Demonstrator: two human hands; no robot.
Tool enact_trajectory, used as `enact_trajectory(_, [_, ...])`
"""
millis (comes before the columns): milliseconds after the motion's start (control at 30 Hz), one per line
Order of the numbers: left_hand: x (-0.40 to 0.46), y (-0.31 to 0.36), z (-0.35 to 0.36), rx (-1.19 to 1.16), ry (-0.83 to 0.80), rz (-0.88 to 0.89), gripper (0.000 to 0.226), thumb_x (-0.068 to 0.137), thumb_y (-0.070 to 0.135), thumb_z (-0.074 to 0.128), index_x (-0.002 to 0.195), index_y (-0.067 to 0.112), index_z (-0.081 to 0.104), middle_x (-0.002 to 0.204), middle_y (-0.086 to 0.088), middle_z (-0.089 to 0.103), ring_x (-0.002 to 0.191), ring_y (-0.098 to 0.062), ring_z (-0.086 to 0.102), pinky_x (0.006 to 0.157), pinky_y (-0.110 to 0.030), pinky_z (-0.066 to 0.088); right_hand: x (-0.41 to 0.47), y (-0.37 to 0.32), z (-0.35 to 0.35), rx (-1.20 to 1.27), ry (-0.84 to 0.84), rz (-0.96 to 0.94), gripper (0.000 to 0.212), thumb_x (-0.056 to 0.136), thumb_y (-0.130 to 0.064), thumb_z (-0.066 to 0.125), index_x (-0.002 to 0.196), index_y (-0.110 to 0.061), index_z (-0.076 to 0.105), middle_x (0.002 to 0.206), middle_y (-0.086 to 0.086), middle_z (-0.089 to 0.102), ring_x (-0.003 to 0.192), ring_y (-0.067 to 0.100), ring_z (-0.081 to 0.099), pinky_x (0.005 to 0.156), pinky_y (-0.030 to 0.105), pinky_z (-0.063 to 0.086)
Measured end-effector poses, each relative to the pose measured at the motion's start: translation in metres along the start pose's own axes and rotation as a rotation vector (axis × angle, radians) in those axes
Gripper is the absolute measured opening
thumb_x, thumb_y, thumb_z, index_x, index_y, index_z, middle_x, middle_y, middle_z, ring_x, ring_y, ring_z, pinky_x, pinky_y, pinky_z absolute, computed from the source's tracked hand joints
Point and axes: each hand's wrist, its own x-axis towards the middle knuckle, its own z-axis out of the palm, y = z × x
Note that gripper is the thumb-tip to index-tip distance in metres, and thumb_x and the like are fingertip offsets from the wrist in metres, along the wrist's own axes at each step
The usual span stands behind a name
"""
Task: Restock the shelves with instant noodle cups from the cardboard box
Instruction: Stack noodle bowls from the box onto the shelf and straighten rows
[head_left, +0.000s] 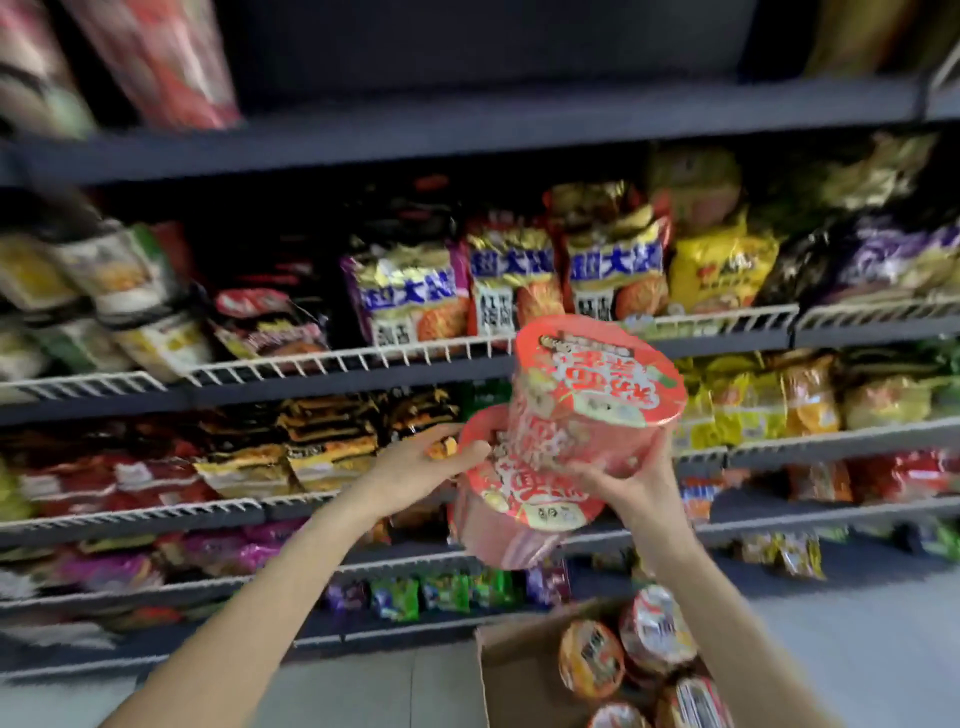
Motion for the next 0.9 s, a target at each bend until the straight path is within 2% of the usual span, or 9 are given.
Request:
enact_trajectory(67, [-0.021, 0.026, -0.026, -0.061, 0.088, 0.125, 0.062, 0.070, 0.068, 0.056, 0.127, 0.052, 0.037, 0.106, 0.026, 0.057, 0.105, 0.001, 0.058, 0.069, -0.007, 0.043, 0.022, -0.042, 0.008, 0.077, 0.005, -0.082, 0.118, 0.044, -0.046, 0.089, 0.141, -0.040, 0.022, 0.131, -0.012, 0.052, 0.117, 0.005, 0.056, 0.094, 0.036, 0.052])
enact_trajectory(133, [-0.039, 0.048, -0.049, -0.035, 0.194, 0.291, 0.073, 0.061, 0.072, 0.061, 0.126, 0.060, 0.031, 0.113, 0.039, 0.050, 0.110, 0.016, 0.047, 0.079, -0.008, 0.039, 0.043, -0.082, 0.018, 0.160, 0.002, -0.152, 0.118, 0.044, -0.046, 0.090, 0.141, -0.039, 0.023, 0.133, -0.006, 0.053, 0.117, 0.013, 0.058, 0.094, 0.045, 0.051])
enact_trajectory(233, [-0.056, 0.082, -0.080, 0.022, 0.375, 0.571, 0.087, 0.060, 0.052, 0.076, 0.129, 0.059, 0.023, 0.114, 0.055, 0.041, 0.111, 0.030, 0.035, 0.089, -0.001, 0.033, 0.073, -0.140, 0.038, 0.286, -0.011, -0.227, 0.110, 0.054, -0.037, 0.087, 0.142, -0.035, 0.021, 0.133, 0.000, 0.054, 0.116, 0.020, 0.060, 0.090, 0.049, 0.053])
enact_trajectory(367, [-0.045, 0.117, -0.126, 0.104, 0.622, 0.806, 0.113, 0.050, 0.056, 0.086, 0.142, 0.048, 0.020, 0.131, 0.015, 0.055, 0.124, -0.003, 0.049, 0.104, -0.037, 0.042, 0.106, -0.215, 0.069, 0.380, -0.118, -0.283, 0.106, 0.063, -0.035, 0.085, 0.143, -0.031, 0.015, 0.128, -0.002, 0.057, 0.109, 0.020, 0.064, 0.077, 0.044, 0.058])
enact_trajectory(433, [-0.039, 0.127, -0.151, 0.098, 0.713, 0.823, 0.120, 0.048, 0.062, 0.085, 0.145, 0.046, 0.016, 0.136, 0.016, 0.050, 0.127, -0.003, 0.046, 0.106, -0.040, 0.041, 0.119, -0.243, 0.086, 0.367, -0.173, -0.321, 0.106, 0.064, -0.036, 0.083, 0.143, -0.031, 0.013, 0.124, -0.004, 0.058, 0.104, 0.017, 0.067, 0.075, 0.045, 0.058])
enact_trajectory(567, [-0.031, 0.142, -0.202, 0.118, 0.808, 0.807, 0.103, 0.047, 0.060, 0.080, 0.128, 0.066, 0.016, 0.111, 0.051, 0.045, 0.110, 0.024, 0.042, 0.092, -0.006, 0.036, 0.149, -0.277, 0.118, 0.331, -0.233, -0.355, 0.103, 0.063, -0.038, 0.078, 0.143, -0.033, 0.014, 0.123, -0.005, 0.058, 0.102, 0.018, 0.067, 0.071, 0.045, 0.059])
enact_trajectory(667, [-0.014, 0.149, -0.244, 0.158, 0.816, 0.749, 0.116, 0.040, 0.066, 0.078, 0.139, 0.056, 0.018, 0.114, 0.039, 0.046, 0.114, 0.008, 0.047, 0.097, -0.022, 0.039, 0.181, -0.292, 0.137, 0.322, -0.284, -0.324, 0.098, 0.064, -0.041, 0.080, 0.140, -0.037, 0.018, 0.125, -0.002, 0.058, 0.103, 0.023, 0.066, 0.071, 0.051, 0.058])
enact_trajectory(767, [0.011, 0.153, -0.281, 0.172, 0.795, 0.696, 0.122, 0.039, 0.066, 0.079, 0.144, 0.047, 0.020, 0.123, 0.030, 0.047, 0.116, 0.002, 0.048, 0.099, -0.026, 0.039, 0.215, -0.303, 0.158, 0.303, -0.317, -0.269, 0.093, 0.068, -0.040, 0.080, 0.139, -0.035, 0.020, 0.124, 0.001, 0.058, 0.100, 0.027, 0.067, 0.073, 0.055, 0.057])
enact_trajectory(900, [0.053, 0.147, -0.316, 0.054, 0.774, 0.648, 0.121, 0.042, 0.054, 0.088, 0.145, 0.041, 0.024, 0.113, 0.030, 0.051, 0.111, -0.001, 0.052, 0.097, -0.027, 0.042, 0.264, -0.318, 0.191, 0.229, -0.327, -0.232, 0.098, 0.067, -0.040, 0.083, 0.140, -0.036, 0.018, 0.125, 0.002, 0.056, 0.102, 0.029, 0.064, 0.073, 0.059, 0.055])
